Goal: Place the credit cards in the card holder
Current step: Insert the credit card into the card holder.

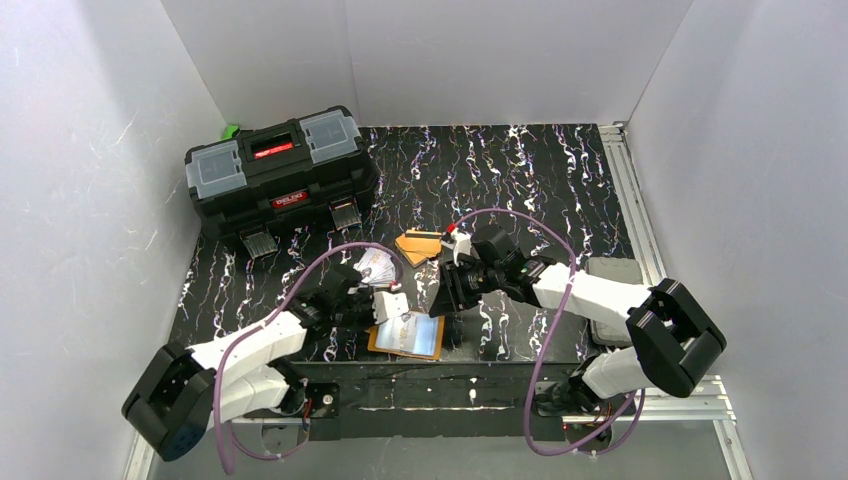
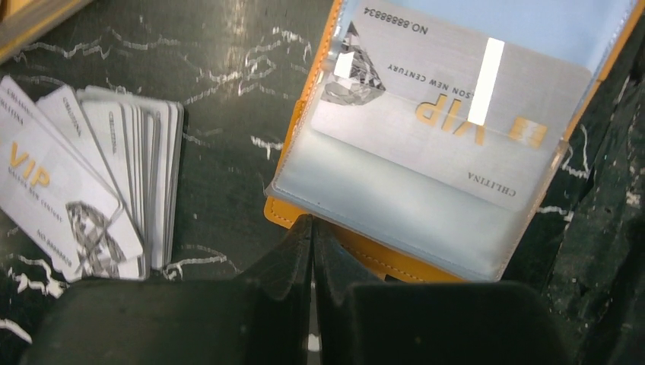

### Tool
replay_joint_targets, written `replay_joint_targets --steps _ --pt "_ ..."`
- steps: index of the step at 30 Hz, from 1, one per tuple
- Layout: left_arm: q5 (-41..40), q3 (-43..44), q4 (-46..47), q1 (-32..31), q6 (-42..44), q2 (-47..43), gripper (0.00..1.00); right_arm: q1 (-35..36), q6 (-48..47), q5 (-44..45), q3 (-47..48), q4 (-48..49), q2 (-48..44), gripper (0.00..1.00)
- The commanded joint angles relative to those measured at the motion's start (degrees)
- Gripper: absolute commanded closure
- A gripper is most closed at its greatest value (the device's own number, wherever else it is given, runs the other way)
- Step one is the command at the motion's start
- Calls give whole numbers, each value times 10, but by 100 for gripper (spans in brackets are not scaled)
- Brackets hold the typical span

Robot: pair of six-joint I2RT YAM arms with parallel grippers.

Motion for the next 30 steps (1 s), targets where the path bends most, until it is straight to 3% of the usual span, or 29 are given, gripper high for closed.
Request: replay_joint_targets --steps 1,4,13,17,23,26,30 --pt "4 26 24 -24 -43 63 100 -1 -2 -19 20 6 3 59" --pt "-13 32 30 -37 -54 79 100 -1 -8 -16 16 -2 7 60" --pt "12 -6 11 -43 -73 0 100 21 -49 4 -15 -38 -7 58" --pt "22 -14 0 -43 -79 -15 100 106 -95 128 30 -133 15 55" --pt "38 -17 -19 -42 -61 -40 100 153 -61 230 28 -180 -4 47" --pt "47 -15 -35 -42 -49 -48 100 158 -37 220 8 -186 -32 40" --pt "57 -23 -40 -43 -42 -61 100 158 -19 224 0 -166 -29 38"
